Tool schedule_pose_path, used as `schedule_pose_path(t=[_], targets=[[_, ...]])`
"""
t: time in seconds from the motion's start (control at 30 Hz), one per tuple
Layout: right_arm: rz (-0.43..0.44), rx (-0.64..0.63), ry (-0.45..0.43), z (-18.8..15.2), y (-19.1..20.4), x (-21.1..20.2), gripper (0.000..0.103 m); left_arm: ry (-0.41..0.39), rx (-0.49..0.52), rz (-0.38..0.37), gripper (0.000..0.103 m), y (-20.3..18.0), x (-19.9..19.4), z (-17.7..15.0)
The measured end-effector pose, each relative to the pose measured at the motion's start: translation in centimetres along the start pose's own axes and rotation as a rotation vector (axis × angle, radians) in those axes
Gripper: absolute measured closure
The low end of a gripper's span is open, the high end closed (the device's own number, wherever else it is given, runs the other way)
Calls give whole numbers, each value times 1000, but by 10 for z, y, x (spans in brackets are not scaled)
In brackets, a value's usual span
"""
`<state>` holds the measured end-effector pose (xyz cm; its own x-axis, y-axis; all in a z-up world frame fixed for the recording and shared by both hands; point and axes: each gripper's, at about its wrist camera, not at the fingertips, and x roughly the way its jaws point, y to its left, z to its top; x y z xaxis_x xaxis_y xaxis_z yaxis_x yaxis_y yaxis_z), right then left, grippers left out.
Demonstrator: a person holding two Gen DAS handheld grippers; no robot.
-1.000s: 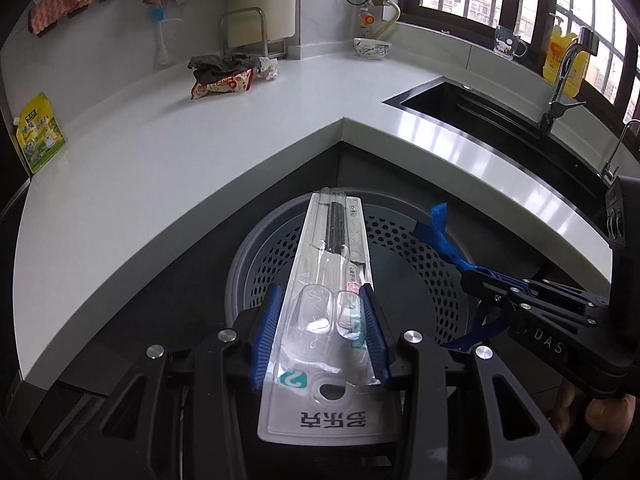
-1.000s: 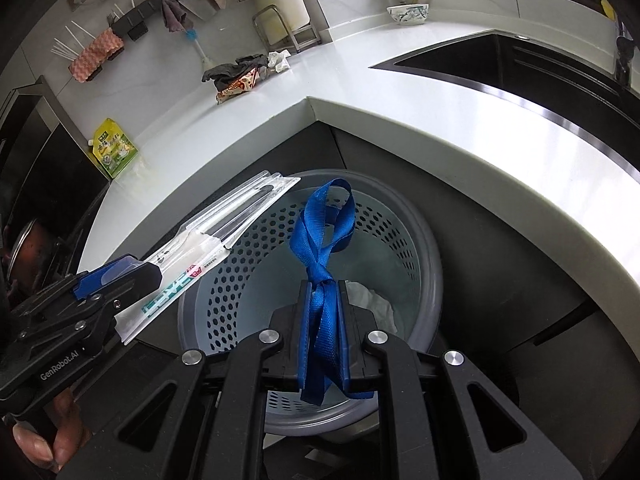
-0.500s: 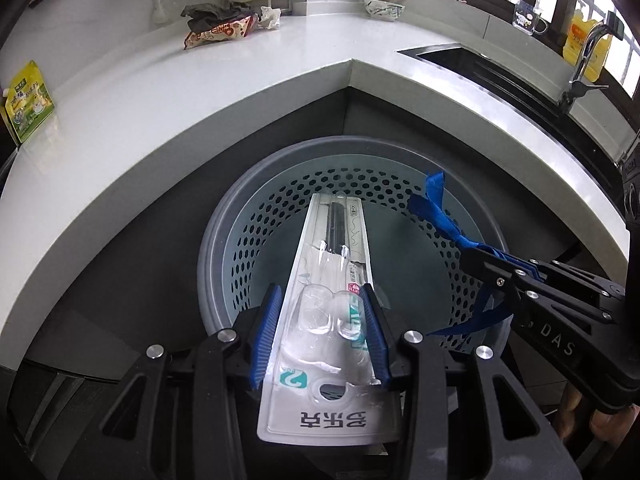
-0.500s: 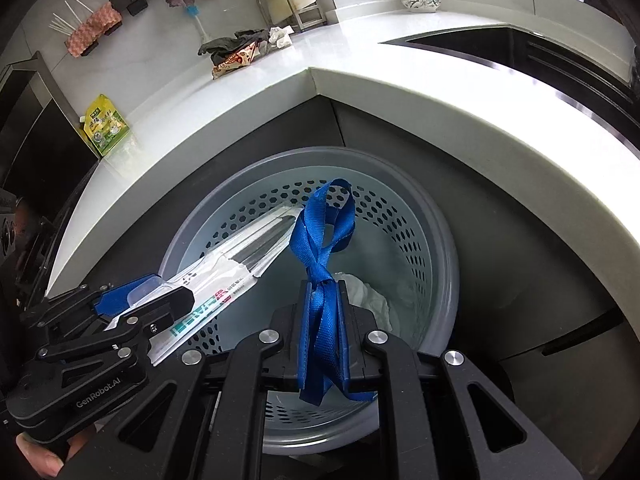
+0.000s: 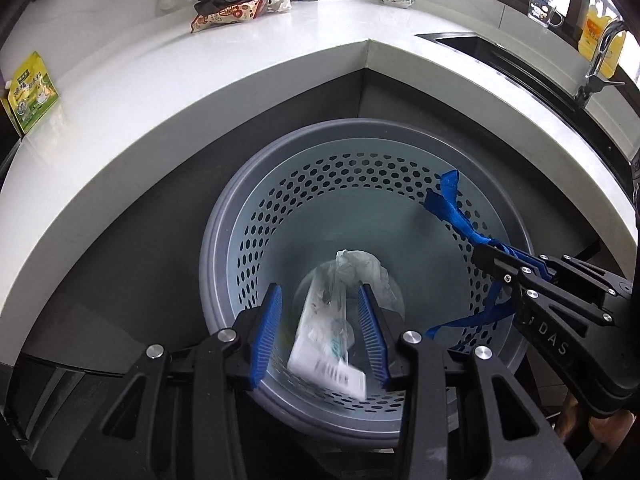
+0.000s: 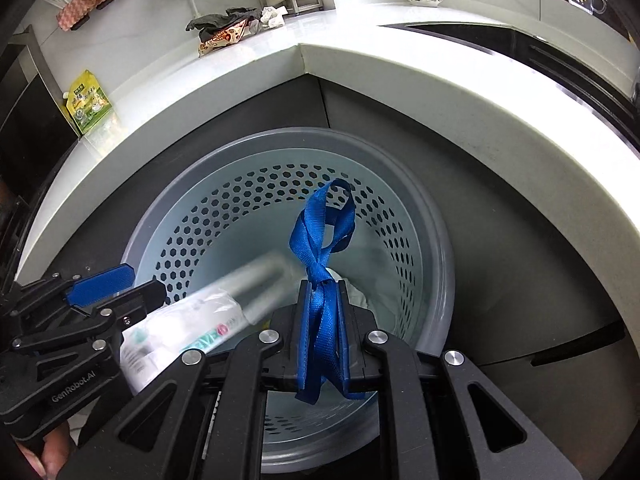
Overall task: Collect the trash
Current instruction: 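Carry the package and strap over the bin and open both tools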
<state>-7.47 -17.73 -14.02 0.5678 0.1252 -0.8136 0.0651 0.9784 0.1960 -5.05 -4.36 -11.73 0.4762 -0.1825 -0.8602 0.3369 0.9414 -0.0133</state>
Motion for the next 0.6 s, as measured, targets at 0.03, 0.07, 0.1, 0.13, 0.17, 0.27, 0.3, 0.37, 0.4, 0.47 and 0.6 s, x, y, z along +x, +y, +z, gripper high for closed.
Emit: schedule_pose_path(t=[0.03,0.07,0.1,0.13,0.17,0.27,0.3,0.37,0.4,0.47,0.6], targets=[[-4,-2,-4,0,0,-1,91,2,-1,0,63,0,1,0],[-4,-4,-5,0,-1,-1,91,6,-2,-2,63,1,1,0],[-4,-5,-5,0,-1,-1,91,9,-4,-2,63,2,2,0],[-6,-7,-6,0,-1,-1,91,12,-6,-2,63,3,3,0],[-8,-9,-8,0,-1,-2,89,13,-8,-2,61,3,3,0],[-13,-5,-25,0,-2,-5,68,5,-22,-2,47,6,1,0],[-17,-4,-35,0,-2,-7,59,1,-25,-1,46,6,0,0],[-17,-5,-41,1,-3,-9,58,-2,-24,4,46,7,-1,-1],[-18,-6,-43,1,-3,-10,58,-1,-23,6,46,7,-1,-2],[-20,-7,-45,1,-4,-12,57,3,-26,2,46,9,0,-2],[-19,-6,-47,1,-4,-14,56,3,-29,0,46,10,-1,-2]])
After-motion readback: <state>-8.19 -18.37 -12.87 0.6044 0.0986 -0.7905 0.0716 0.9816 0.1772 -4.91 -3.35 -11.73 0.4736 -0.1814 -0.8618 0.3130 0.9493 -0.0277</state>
